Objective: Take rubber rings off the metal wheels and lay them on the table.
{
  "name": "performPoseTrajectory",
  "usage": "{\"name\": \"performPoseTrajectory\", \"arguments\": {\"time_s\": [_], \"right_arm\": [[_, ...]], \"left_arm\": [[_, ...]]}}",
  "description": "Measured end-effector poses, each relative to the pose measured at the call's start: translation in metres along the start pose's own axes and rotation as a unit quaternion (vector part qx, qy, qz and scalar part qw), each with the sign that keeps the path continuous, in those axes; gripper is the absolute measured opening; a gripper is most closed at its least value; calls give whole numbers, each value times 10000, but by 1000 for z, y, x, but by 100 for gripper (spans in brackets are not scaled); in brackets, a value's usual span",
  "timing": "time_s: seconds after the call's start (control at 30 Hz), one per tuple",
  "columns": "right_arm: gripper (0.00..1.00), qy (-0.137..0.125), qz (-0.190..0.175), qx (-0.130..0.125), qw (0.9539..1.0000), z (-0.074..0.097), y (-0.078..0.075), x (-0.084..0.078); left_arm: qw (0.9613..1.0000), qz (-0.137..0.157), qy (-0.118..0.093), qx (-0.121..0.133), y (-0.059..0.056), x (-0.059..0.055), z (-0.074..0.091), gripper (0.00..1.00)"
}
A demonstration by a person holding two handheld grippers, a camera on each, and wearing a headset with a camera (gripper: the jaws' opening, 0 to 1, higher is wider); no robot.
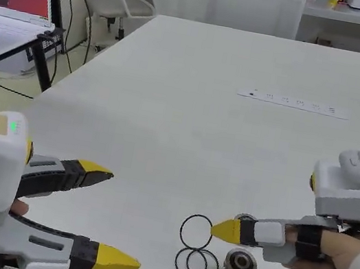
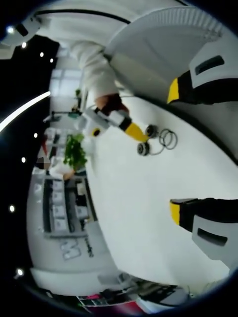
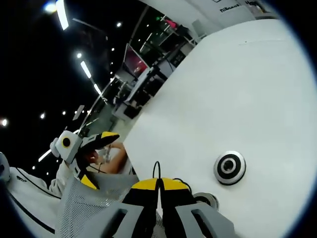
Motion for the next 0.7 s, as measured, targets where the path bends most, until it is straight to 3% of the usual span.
{"name": "performPoseTrajectory", "arguments": {"time_s": [0.13,0.4,0.53,0.7], "right_arm": [[0,190,60,-43,9998,-6,0,-4],[0,404,71,-92,9991,-16,-2,-10],[0,493,128,-163,9986,-19,-3,-11],[0,514,145,-235,9983,-22,-4,-11]], "left_arm": [[9998,-146,-22,-143,-7,8,-4,81],[9987,-255,201,-385,-12,8,-15,81],[9981,-441,350,-258,-12,10,-17,78],[9983,-391,260,-340,-15,14,-19,79]]}}
Point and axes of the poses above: the centre of the closed fingertips' face, and the gripper's own axes: z roughly backward along the fingers, y roughly to its left, x roughly out of its top, the point moved 8 cm from there along z, roughly backward along the fingers, and after that the axes turned 14 degrees about y, right-handed, at the moved point
